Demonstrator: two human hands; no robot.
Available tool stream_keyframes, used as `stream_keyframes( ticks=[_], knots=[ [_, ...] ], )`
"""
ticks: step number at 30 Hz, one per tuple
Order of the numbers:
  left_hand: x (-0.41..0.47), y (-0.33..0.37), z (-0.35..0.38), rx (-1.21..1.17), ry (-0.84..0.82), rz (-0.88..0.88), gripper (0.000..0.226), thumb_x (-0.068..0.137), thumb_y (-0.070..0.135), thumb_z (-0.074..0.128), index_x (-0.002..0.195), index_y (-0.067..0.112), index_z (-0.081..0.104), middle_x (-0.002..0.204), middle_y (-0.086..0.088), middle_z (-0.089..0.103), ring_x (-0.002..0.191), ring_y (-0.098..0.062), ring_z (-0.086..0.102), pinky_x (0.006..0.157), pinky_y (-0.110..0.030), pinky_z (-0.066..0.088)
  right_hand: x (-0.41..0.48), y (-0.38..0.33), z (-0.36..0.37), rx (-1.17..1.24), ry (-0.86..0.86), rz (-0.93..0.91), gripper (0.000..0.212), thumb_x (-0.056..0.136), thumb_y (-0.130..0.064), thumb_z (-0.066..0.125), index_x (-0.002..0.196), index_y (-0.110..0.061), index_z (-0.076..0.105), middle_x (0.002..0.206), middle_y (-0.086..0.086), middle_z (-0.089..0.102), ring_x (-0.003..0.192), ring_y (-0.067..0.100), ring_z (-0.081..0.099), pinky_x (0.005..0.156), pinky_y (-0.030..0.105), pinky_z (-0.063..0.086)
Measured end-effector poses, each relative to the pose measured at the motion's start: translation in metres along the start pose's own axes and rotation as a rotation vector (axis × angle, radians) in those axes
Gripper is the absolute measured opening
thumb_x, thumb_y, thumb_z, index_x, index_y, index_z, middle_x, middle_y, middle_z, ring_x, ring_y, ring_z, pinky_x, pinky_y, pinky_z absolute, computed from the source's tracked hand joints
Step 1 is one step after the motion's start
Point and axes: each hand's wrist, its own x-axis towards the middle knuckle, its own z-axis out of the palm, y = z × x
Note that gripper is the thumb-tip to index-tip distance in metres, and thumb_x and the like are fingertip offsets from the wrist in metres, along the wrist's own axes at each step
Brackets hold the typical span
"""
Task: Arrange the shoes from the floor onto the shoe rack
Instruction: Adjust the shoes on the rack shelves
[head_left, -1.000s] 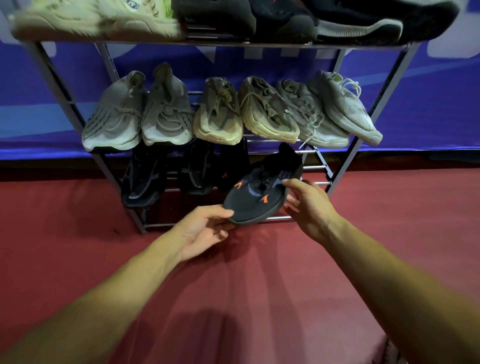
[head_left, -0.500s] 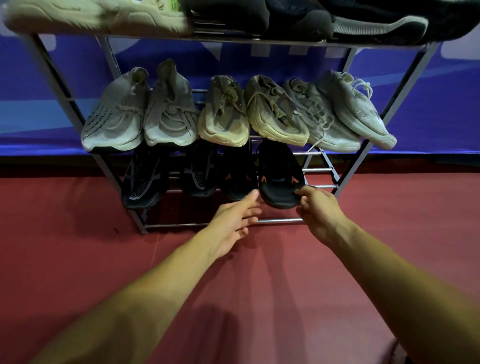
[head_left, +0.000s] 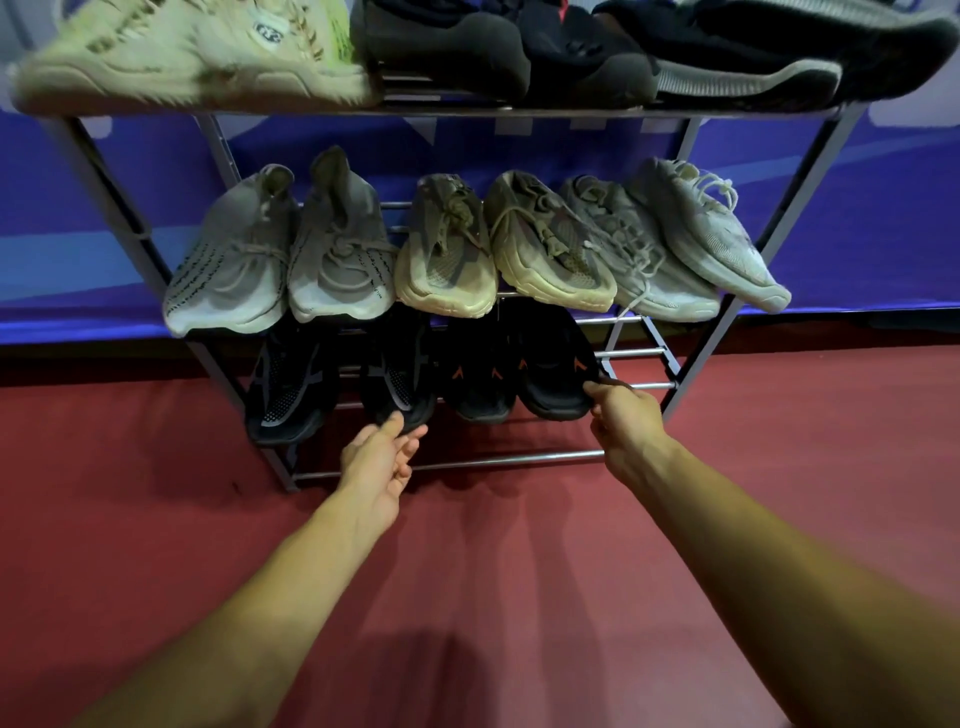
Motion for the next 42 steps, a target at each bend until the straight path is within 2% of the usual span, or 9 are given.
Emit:
stream_keyframes(
  ticks=[5, 8, 11, 17, 25, 30, 35, 39, 42],
  knots=[
    [0.000, 0.005, -0.012, -0.024, -0.007, 0.021, 0.027, 0.097, 0.023, 0.062, 0.121, 0.012, 0.059, 0.106, -0.010, 0.075, 0.070, -0.005, 0.061, 0.048, -0.015, 0.035, -0.001, 0.006, 0.005, 0.076, 0.044, -0.026, 0.024, 0.092, 0.005, 0.058, 0.106, -0.012, 0.068, 0.083, 0.000, 0.064, 0.066, 0.007, 0.051, 0.060, 0.016, 0.038],
    [0.001, 0.006, -0.019, -0.032, -0.005, 0.028, 0.044, 0.096, 0.024, 0.063, 0.137, 0.013, 0.050, 0.109, -0.011, 0.075, 0.073, -0.006, 0.062, 0.049, -0.016, 0.037, 0.001, 0.004, 0.008, 0.106, 0.100, -0.046, 0.022, 0.088, 0.006, 0.056, 0.087, -0.012, 0.068, 0.059, -0.007, 0.059, 0.055, 0.008, 0.046, 0.048, 0.013, 0.036],
    [0.001, 0.006, -0.022, -0.012, -0.030, 0.008, 0.026, 0.095, 0.026, 0.064, 0.119, 0.016, 0.059, 0.107, -0.009, 0.076, 0.071, -0.006, 0.063, 0.049, -0.017, 0.037, 0.003, 0.006, 0.007, 0.066, 0.110, -0.048, 0.027, 0.089, 0.004, 0.056, 0.073, -0.018, 0.059, 0.039, -0.017, 0.045, 0.040, 0.001, 0.041, 0.042, 0.012, 0.031],
    [-0.003, 0.011, -0.022, 0.040, -0.029, -0.025, 0.020, 0.091, 0.035, 0.068, 0.107, 0.023, 0.062, 0.096, -0.002, 0.078, 0.086, -0.011, 0.066, 0.056, -0.023, 0.037, 0.006, 0.014, 0.000, -0.069, 0.055, 0.017, 0.031, 0.095, 0.004, 0.054, 0.122, -0.003, 0.066, 0.065, -0.001, 0.047, 0.056, 0.010, 0.039, 0.055, 0.020, 0.033],
    [-0.019, 0.017, -0.014, 0.116, -0.155, -0.146, 0.035, 0.089, 0.039, 0.068, 0.108, 0.010, 0.070, 0.094, 0.000, 0.078, 0.075, -0.012, 0.063, 0.060, -0.023, 0.041, 0.010, 0.008, 0.004, -0.386, 0.074, -0.016, 0.004, 0.088, -0.009, 0.062, 0.085, -0.009, 0.065, 0.072, 0.008, 0.055, 0.063, 0.023, 0.048, 0.060, 0.034, 0.042],
    [-0.028, 0.029, 0.001, 0.206, -0.346, -0.190, 0.028, 0.090, 0.032, 0.066, 0.107, 0.012, 0.073, 0.104, 0.000, 0.077, 0.081, -0.012, 0.065, 0.064, -0.022, 0.042, 0.000, -0.005, 0.014, -0.669, 0.217, -0.217, 0.023, 0.084, -0.019, 0.056, 0.092, 0.000, 0.065, 0.095, 0.017, 0.062, 0.084, 0.035, 0.057, 0.076, 0.042, 0.051],
    [-0.039, 0.052, 0.020, 0.161, -0.383, -0.073, 0.022, 0.087, 0.028, 0.069, 0.102, 0.014, 0.074, 0.099, 0.000, 0.076, 0.076, -0.011, 0.067, 0.063, -0.023, 0.043, -0.022, -0.032, 0.047, -0.450, 0.066, -0.395, 0.020, 0.084, -0.022, 0.053, 0.071, -0.012, 0.064, 0.071, 0.004, 0.065, 0.073, 0.028, 0.057, 0.074, 0.040, 0.050],
    [-0.054, 0.071, 0.027, 0.118, -0.343, 0.011, 0.018, 0.085, 0.023, 0.069, 0.100, 0.015, 0.073, 0.095, 0.000, 0.075, 0.073, -0.010, 0.068, 0.060, -0.022, 0.043, -0.035, -0.040, 0.069, -0.246, -0.005, -0.267, 0.037, 0.079, -0.034, 0.057, 0.101, -0.009, 0.071, 0.103, 0.018, 0.073, 0.089, 0.035, 0.065, 0.090, 0.054, 0.054],
    [-0.067, 0.083, 0.037, 0.099, -0.294, 0.040, 0.013, 0.088, 0.019, 0.065, 0.098, 0.015, 0.071, 0.091, 0.001, 0.075, 0.070, -0.009, 0.066, 0.057, -0.021, 0.042, -0.045, -0.039, 0.071, -0.296, -0.060, -0.247, 0.045, 0.072, -0.034, 0.057, 0.102, -0.004, 0.071, 0.101, 0.017, 0.074, 0.086, 0.032, 0.064, 0.089, 0.049, 0.055]
  ],
)
